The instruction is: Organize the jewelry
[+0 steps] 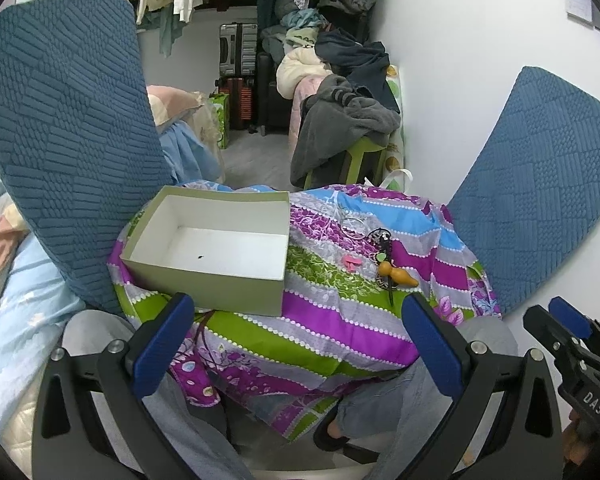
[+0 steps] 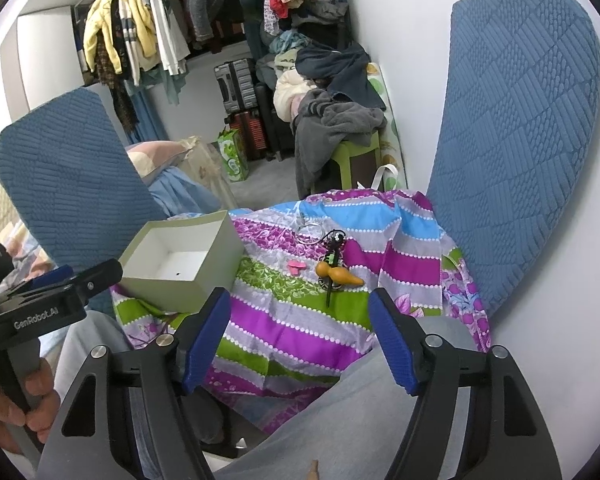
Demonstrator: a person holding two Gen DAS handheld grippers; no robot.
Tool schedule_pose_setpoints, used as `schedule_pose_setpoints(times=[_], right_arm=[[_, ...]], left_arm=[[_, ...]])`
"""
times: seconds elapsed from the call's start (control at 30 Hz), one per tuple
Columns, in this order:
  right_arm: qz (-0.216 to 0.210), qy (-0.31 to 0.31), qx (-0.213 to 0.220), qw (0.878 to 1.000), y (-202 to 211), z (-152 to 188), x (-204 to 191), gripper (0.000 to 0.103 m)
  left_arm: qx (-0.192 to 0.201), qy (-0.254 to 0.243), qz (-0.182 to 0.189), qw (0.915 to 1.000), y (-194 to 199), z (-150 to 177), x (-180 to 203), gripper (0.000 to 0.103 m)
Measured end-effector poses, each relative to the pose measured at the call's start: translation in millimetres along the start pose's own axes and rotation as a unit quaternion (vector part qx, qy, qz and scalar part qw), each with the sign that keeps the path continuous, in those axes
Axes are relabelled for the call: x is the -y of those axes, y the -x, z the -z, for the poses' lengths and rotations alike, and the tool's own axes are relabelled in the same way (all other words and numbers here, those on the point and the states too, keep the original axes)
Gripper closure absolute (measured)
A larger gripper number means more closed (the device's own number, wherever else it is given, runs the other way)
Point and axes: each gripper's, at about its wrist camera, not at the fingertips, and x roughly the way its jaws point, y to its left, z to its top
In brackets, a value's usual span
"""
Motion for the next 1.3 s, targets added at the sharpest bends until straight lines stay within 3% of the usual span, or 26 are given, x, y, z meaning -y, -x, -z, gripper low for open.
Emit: schedule_pose_setpoints(times=[0.57,0.7,0.9,1.1,1.3], right_arm=[[-0.008,-0.008,-0.009,1.0,-30,-5,13,0.034],[-0.01,-0.01,-0.012,1.0,-43,-2,20,0.046],[-0.013,-0.042,0.004,0.999,-77,-3,50,0.047],[-0.016,-0.064,0.013,0.998,-115,-9,72,0.043],[-0.064,-0.084,-0.003,0.994,-160,-15,83,0.049]], left_arm=[[-0.025,-0.026,0.003,0.9993,-29,9,19,0.0],[-0.019,-0.023,0.035,0.999,-40,7,24,0.0],[-0.013,-0.058,0.069,0.9959,-64,1,40,0.0],[-0.041,-0.042,0.118,0.9913,-100,1,50,0.015],[-0.069,-0.037,0.136,0.9876,-139,2,61,0.027]])
